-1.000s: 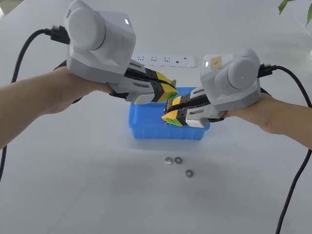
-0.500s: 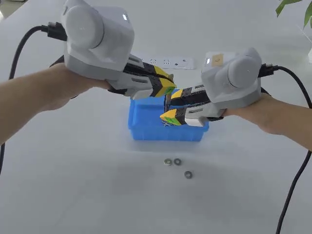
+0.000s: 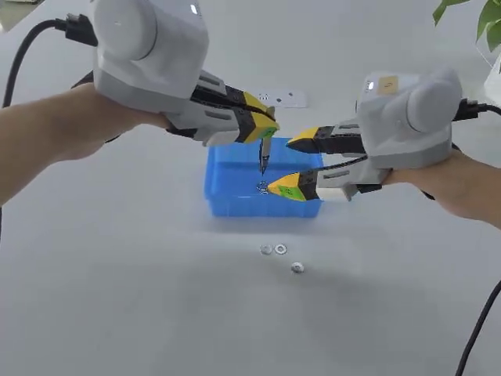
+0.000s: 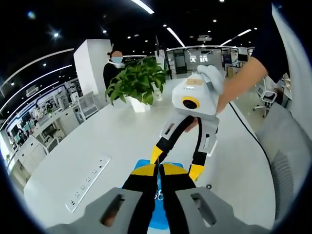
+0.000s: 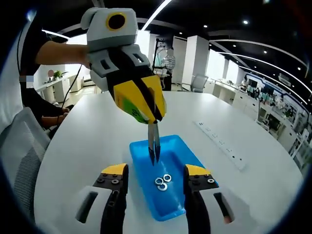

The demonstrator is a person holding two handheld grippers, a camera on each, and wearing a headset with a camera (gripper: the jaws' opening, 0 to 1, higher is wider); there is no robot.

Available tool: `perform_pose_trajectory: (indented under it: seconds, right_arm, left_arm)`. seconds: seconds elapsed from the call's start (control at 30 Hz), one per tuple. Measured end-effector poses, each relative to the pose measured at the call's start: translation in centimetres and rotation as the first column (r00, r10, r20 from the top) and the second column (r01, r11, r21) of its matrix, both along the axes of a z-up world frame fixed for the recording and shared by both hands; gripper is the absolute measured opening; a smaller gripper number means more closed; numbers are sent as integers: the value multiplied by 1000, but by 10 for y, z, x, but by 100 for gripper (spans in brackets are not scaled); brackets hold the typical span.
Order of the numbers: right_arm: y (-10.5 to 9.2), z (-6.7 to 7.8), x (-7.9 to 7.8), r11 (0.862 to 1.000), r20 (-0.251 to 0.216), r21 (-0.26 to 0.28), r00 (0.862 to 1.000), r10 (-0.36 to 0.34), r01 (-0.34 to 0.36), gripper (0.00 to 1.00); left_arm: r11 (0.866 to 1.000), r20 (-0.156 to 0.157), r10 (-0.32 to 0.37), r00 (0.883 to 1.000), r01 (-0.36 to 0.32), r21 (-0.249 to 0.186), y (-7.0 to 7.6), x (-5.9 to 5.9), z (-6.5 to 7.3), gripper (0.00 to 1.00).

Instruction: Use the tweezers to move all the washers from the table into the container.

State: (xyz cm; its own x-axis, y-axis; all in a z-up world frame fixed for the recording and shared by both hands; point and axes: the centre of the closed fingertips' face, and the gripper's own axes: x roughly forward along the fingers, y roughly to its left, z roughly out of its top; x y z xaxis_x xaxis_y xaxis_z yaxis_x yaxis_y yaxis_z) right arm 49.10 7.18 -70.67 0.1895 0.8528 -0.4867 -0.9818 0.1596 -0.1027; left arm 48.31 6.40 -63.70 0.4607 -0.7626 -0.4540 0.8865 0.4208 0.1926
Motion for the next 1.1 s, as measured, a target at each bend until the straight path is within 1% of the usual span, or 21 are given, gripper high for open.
perform_pose_trajectory:
  seconds: [0.03,0.07,0.1,0.13,0.2,0.3,0.37,0.43,0.5,0.57,0.67,0.73,0.83,0.87,0.9,0.97,1.07,1.1]
  right_arm:
    - [-4,1,-2,1000,5,0,1000,-10,10,48]
    - [-7,2,-1,1000,16,3,1000,-24,24,51]
    - [-11,2,-3,999,23,4,999,-33,33,54]
    - [-14,2,-4,999,23,2,999,-35,35,57]
    - [-22,0,-7,999,18,-4,999,-47,47,58]
    - [-30,1,-12,998,4,7,998,-63,63,62]
    - [-33,5,-17,997,9,27,997,-75,75,69]
    - [-34,8,-24,996,-10,50,997,-75,76,73]
    - [-36,9,-33,996,-11,53,998,-69,70,76]
    - [-37,8,-42,998,-15,44,998,-55,55,78]
    - [-41,8,-52,997,-26,53,998,-50,52,80]
    - [-44,7,-55,996,-40,65,997,-62,64,80]
    - [-51,5,-59,994,-57,71,995,-83,87,81]
    - [-53,4,-60,993,-65,74,994,-88,93,81]
    - [-57,3,-63,992,-77,77,992,-96,102,81]
    - [-62,3,-66,990,-82,85,991,-102,109,82]
    - [-73,0,-69,989,-81,75,989,-124,130,82]
    - [-77,-1,-70,988,-89,77,987,-130,137,82]
  left_arm:
    - [1000,7,-3,1000,3,7,-1,-2,1,6]
    - [1000,1,-4,1000,4,6,-1,-5,1,6]
    - [1000,-6,-6,1000,6,1,0,-1,1,6]
    - [1000,-12,-5,1000,5,1,0,-1,1,6]
    - [1000,-17,-5,1000,5,12,-1,-6,-1,6]
    - [1000,-27,-10,1000,10,9,0,-12,-2,6]
    - [1000,-29,-14,999,14,14,-1,-17,-3,6]
    - [1000,-35,-14,999,15,13,-2,-22,-4,6]
    - [1000,-43,-16,999,16,14,-1,-25,-8,6]
    - [1000,-50,-19,999,20,18,-3,-29,-11,6]
    - [999,-70,-28,997,29,18,-8,-37,-17,6]
    - [999,-81,-31,996,33,18,-9,-36,-24,6]
    - [999,-107,-31,994,33,14,-13,-43,-31,6]
    - [999,-120,-28,992,30,17,-13,-46,-34,6]
    - [1000,-147,-15,989,18,16,-13,-49,-38,6]
    - [1000,-144,-18,989,21,18,-13,-52,-41,6]
    - [1000,-163,-11,986,15,22,-10,-57,-46,6]
    - [1000,-164,-9,987,13,23,-9,-58,-46,6]
